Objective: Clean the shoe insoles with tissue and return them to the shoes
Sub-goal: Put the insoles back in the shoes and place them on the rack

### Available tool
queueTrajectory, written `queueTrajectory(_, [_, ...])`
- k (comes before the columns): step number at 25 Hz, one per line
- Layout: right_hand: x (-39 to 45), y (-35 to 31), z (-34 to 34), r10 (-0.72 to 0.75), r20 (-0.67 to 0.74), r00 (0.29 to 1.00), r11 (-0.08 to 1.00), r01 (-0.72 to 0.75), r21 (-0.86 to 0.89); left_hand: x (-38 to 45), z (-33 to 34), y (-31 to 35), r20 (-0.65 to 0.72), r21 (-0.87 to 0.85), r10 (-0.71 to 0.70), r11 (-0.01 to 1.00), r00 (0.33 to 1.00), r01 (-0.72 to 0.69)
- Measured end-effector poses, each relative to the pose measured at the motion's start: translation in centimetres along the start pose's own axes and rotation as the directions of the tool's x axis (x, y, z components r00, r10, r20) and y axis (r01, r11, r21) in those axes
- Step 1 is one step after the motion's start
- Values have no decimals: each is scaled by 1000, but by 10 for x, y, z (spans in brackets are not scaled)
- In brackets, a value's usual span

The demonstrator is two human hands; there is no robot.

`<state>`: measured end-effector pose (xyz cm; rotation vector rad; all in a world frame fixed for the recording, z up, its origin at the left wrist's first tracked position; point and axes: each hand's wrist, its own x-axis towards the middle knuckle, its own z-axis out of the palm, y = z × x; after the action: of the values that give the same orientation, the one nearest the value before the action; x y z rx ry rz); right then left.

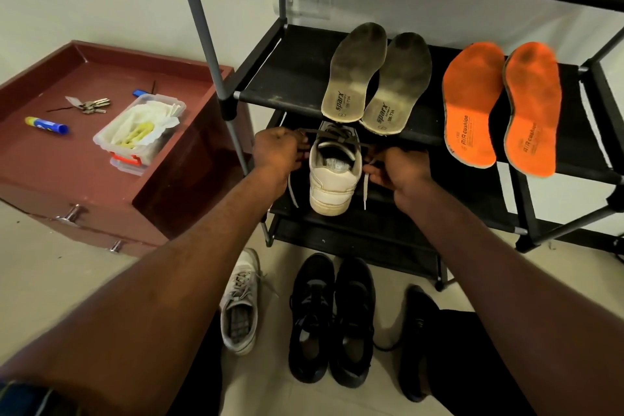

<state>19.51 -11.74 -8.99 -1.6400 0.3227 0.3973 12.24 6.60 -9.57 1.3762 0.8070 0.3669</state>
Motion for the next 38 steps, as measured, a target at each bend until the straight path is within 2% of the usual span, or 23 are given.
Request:
queueTrajectory(3, [-6, -6, -9, 105, 62, 993, 974, -115, 195, 2, 0, 6, -10, -215, -101, 972, 995, 97])
queueTrajectory(6, [-4, -8, -13, 193, 123, 973, 917, -224, 331, 6, 2, 8, -27, -456, -159, 881, 987, 130])
queueTrajectory(7, [-5, -9, -12, 215, 121, 969, 924, -242, 297, 5, 4, 7, -9, -490, -164, 861, 986, 138])
queueTrajectory(8, [-4, -9, -11, 192, 77, 978, 964, -202, 172, 3, 6, 5, 11, -495, -163, 856, 987, 147])
queueTrajectory(9, [-5, -8, -10, 120, 15, 993, 991, -119, -61, 3, 8, 4, 12, -481, -150, 866, 989, 138])
queueTrajectory(10, [-2, -5, -10, -4, -38, 999, 947, -9, -320, 1, 10, 4, 5, -445, -124, 888, 992, 113])
queueTrajectory(11, [-4, -4, -8, -150, -42, 988, 839, 105, -534, 2, 10, 5, -3, -384, -97, 919, 995, 88])
queueTrajectory(12, [-6, -4, -5, -257, -7, 966, 754, 196, -627, 2, 10, 7, -18, -305, -60, 951, 998, 52])
queueTrajectory(14, [-11, -8, 3, -339, 72, 938, 708, 305, -637, 9, 9, 5, -60, -18, 63, 998, 996, -65])
queueTrajectory(16, [-9, -8, 13, -392, 169, 904, 650, 402, -645, 17, 9, -1, -45, 310, 175, 938, 984, -153])
queueTrajectory(18, [-6, -4, 19, -414, 221, 883, 586, 445, -677, 17, 12, -4, 30, 431, 173, 886, 984, -169])
queueTrajectory(20, [-3, -2, 23, -438, 187, 879, 575, 434, -694, 14, 18, -4, 97, 451, 173, 870, 980, -198])
queueTrajectory(23, [-7, -8, 25, -398, 97, 912, 696, 369, -616, 15, 20, -4, 125, 496, 212, 833, 969, -247])
queueTrajectory(27, [-3, -9, 23, -199, 85, 976, 880, 216, -423, 18, 16, 0, 55, 565, 235, 794, 970, -224])
queueTrajectory(31, [2, -4, 17, -170, 90, 981, 915, 191, -356, 4, 18, 1, 123, 674, 318, 669, 940, -315])
queueTrajectory(34, [-25, -10, 8, -121, 6, 993, 961, 119, -249, -21, 15, 4, 97, 768, 445, 535, 890, -351])
queueTrajectory(36, [-49, -10, -1, -33, -2, 999, 994, 33, -104, -41, 11, 14, 3, 745, 477, 585, 879, -320])
queueTrajectory(38, [-74, -12, -13, 83, 49, 995, 994, -87, 72, -64, 12, 28, -125, 610, 385, 757, 914, -235])
